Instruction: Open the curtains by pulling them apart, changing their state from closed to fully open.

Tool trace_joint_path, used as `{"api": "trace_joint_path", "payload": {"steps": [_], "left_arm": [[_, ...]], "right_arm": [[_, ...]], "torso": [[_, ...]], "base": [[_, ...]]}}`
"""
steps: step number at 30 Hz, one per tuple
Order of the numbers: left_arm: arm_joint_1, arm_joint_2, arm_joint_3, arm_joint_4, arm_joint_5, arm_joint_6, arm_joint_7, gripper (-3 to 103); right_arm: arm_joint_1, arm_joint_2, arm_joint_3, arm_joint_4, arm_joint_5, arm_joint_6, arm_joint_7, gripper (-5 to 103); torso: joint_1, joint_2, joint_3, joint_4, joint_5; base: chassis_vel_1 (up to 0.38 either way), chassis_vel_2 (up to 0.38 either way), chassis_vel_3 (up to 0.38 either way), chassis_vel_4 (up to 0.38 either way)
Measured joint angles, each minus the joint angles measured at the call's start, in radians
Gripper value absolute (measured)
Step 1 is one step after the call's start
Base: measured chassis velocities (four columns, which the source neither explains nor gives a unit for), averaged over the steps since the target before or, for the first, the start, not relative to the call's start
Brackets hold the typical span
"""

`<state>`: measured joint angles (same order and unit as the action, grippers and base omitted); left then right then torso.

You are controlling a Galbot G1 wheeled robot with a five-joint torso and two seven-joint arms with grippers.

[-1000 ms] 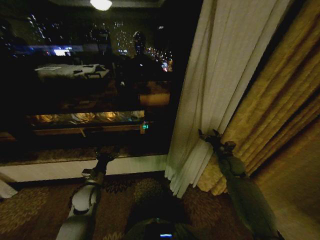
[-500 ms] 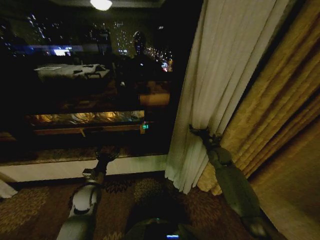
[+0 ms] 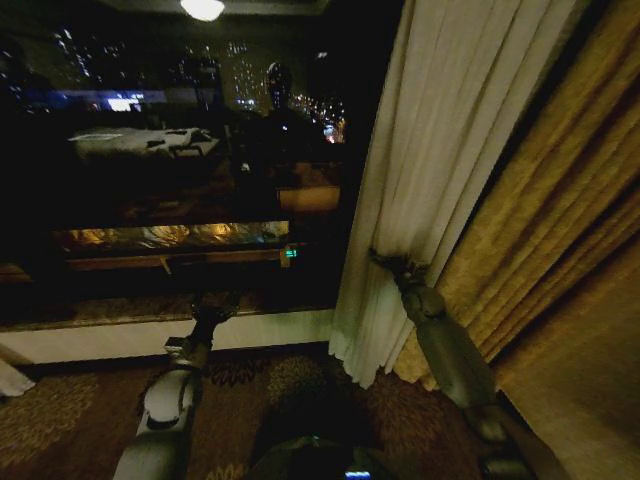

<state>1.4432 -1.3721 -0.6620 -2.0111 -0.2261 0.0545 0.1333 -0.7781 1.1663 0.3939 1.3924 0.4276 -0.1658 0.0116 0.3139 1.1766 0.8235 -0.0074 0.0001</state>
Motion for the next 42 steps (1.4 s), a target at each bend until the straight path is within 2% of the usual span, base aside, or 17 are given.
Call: {"api": "trace_joint_path", "payload": {"steps": [2,4,6,7,11,13,17,19,22,25,27,28,30,37,42], "left_arm": [[0.0,0.001,0.0,-0.001,0.0,0.001,0.0,100],[0.001,0.001,0.0,-0.002,0.0,0.001,0.0,100],[0.001,0.001,0.001,-0.002,0.0,0.001,0.0,100],[0.001,0.001,0.001,-0.002,0.0,0.001,0.0,100],[0.0,-0.001,0.003,0.0,0.0,0.001,0.0,100],[0.0,-0.001,0.003,0.001,0.0,0.0,0.0,100],[0.0,-0.001,0.001,0.006,0.0,-0.005,-0.001,100],[0.0,0.0,0.0,0.006,-0.001,-0.005,-0.001,100],[-0.001,0.0,-0.001,0.006,-0.003,-0.006,-0.001,100],[-0.002,0.0,-0.002,0.006,-0.004,-0.007,-0.001,100],[-0.003,0.001,-0.003,0.006,-0.005,-0.008,-0.001,100],[-0.003,0.001,-0.003,0.006,-0.005,-0.008,-0.001,100],[-0.004,0.002,-0.003,0.007,-0.006,-0.008,-0.001,100],[-0.005,0.002,-0.004,0.008,-0.008,-0.01,-0.001,100],[-0.004,0.003,-0.007,0.009,-0.013,-0.017,-0.001,100]], "right_arm": [[0.002,-0.001,0.005,-0.005,-0.003,0.003,0.0,103],[0.002,-0.003,0.012,-0.008,-0.004,0.005,-0.001,99],[0.002,-0.009,0.024,-0.009,-0.004,0.009,-0.002,89],[0.002,-0.009,0.024,-0.009,-0.004,0.009,-0.002,89],[0.0,-0.021,0.036,-0.005,-0.002,0.011,-0.002,68],[-0.002,-0.024,0.037,-0.003,-0.001,0.011,-0.002,68],[-0.008,-0.036,0.035,0.008,0.002,0.011,-0.003,46],[-0.008,-0.037,0.035,0.01,0.002,0.011,-0.003,46],[-0.008,-0.04,0.034,0.015,0.005,0.011,-0.004,30],[-0.008,-0.04,0.033,0.015,0.006,0.011,-0.004,24],[-0.008,-0.04,0.032,0.016,0.007,0.011,-0.004,13],[-0.008,-0.04,0.032,0.016,0.007,0.011,-0.004,13],[-0.009,-0.04,0.032,0.019,0.007,0.011,-0.004,3],[-0.014,-0.059,0.048,0.025,0.033,0.023,-0.003,2],[-0.038,-0.113,0.107,0.041,0.064,0.027,-0.003,2]], "torso": [[0.0,0.0,0.0,-0.0001,0.0],[0.0,0.0,0.0,-0.0001,0.0],[0.0,0.0,0.0,-0.0001,0.0],[0.0,0.0,0.0,-0.0001,0.0],[0.0,0.0,0.0,-0.0001,0.0],[0.0,0.0,0.0,-0.0002,0.0],[0.0,0.0,0.0,-0.0001,0.0],[0.0,0.0,0.0,-0.0001,0.0],[0.0,0.0,0.0,-0.0001,0.0],[0.0,0.0,0.0,-0.0001,0.0],[0.0,0.0,0.0,-0.0001,0.0],[0.0,0.0,0.0,-0.0001,0.0],[0.0,0.0,0.0,0.0,-0.0001],[0.0,0.0,0.0,0.0,0.0001],[0.0,0.0,0.0,-0.0001,0.0001]], "base": [[0.0,0.0,0.0,0.0],[0.0,0.0,0.0,0.0],[0.0,0.0,0.0,0.0],[0.0,0.0,0.0,0.0],[0.0,0.0,0.0,0.0],[0.0,0.0,0.0,0.0],[0.0,0.0,0.0,0.0],[0.0,0.0,0.0,0.0],[0.0,0.0,0.0,0.0],[0.0,0.0,0.0,0.0],[0.0,0.0,0.0,0.0],[0.0,0.0,0.0,0.0],[0.0,0.0,0.0,0.0],[0.0,0.0,0.0,0.0],[0.0,0.0,0.0,0.0]]}}
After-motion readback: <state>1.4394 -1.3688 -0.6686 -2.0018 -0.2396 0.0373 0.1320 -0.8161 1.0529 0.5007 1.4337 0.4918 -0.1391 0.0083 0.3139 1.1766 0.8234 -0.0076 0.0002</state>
